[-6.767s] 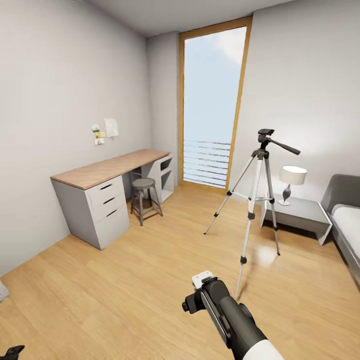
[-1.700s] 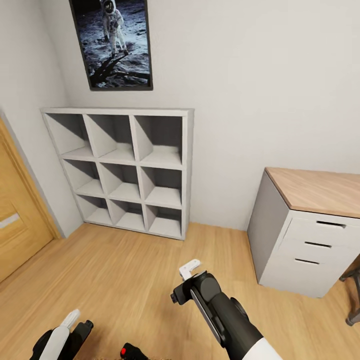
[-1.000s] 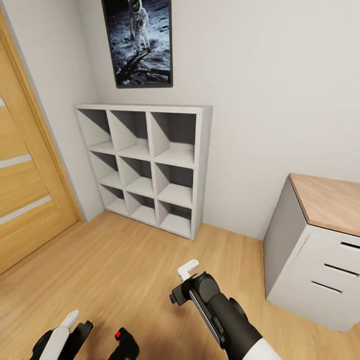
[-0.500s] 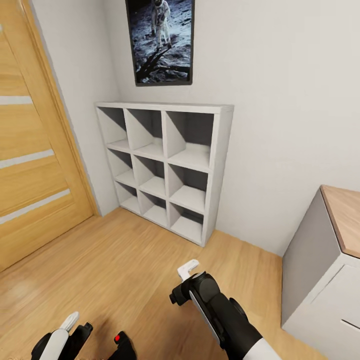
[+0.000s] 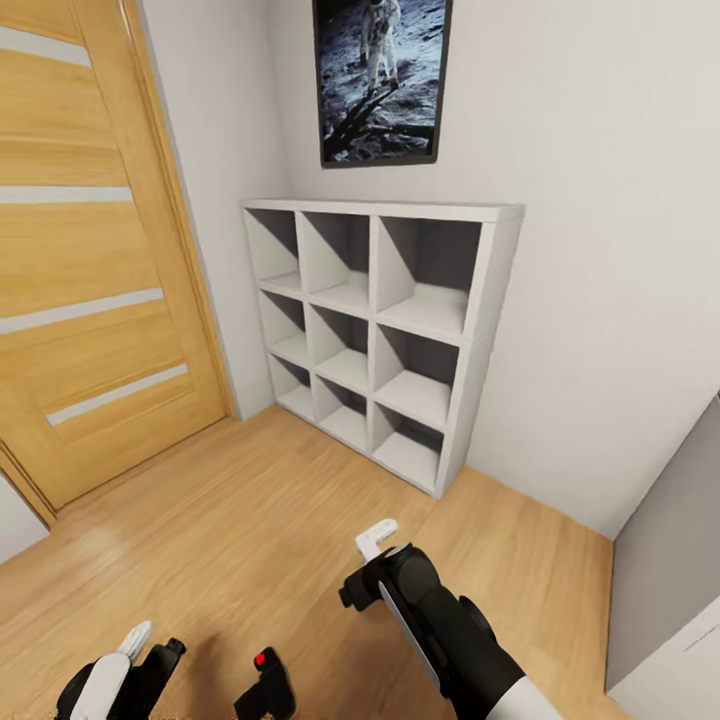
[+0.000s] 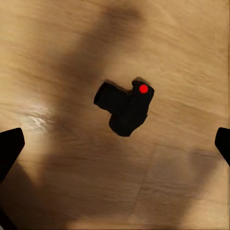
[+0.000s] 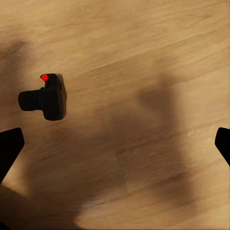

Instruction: Attach the digital camera to the camera tripod in the bedroom.

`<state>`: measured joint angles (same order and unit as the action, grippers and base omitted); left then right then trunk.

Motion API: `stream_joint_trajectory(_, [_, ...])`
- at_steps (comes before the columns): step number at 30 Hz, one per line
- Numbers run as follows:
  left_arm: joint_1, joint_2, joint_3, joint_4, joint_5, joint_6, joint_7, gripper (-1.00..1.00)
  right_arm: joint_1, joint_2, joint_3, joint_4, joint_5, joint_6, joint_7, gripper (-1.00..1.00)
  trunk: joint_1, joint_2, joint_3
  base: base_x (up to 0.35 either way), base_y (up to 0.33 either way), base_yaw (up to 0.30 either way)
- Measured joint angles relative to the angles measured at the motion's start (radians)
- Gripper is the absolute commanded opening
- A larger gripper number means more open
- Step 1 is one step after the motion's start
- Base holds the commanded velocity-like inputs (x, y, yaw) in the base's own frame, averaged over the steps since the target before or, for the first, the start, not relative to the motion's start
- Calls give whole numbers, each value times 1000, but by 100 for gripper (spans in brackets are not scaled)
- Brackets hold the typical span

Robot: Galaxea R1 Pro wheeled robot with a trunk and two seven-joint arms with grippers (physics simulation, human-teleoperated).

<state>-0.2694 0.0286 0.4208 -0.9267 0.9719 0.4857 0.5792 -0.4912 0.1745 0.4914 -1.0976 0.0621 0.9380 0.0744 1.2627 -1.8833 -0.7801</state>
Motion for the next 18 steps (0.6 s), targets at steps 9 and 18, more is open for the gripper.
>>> stream_joint_trajectory(9, [-69, -3, -266, 34, -16, -7, 2, 100, 9, 0, -3, -50, -2, -3, -2, 100, 35, -63, -28, 1, -1, 26])
stream_joint_trajectory(18, [-82, 24, -353, 106, -24, -15, 2, 100, -4, 0, 12, -62, -3, -21, 4, 100, 50, -91, -41, 0, 0, 2])
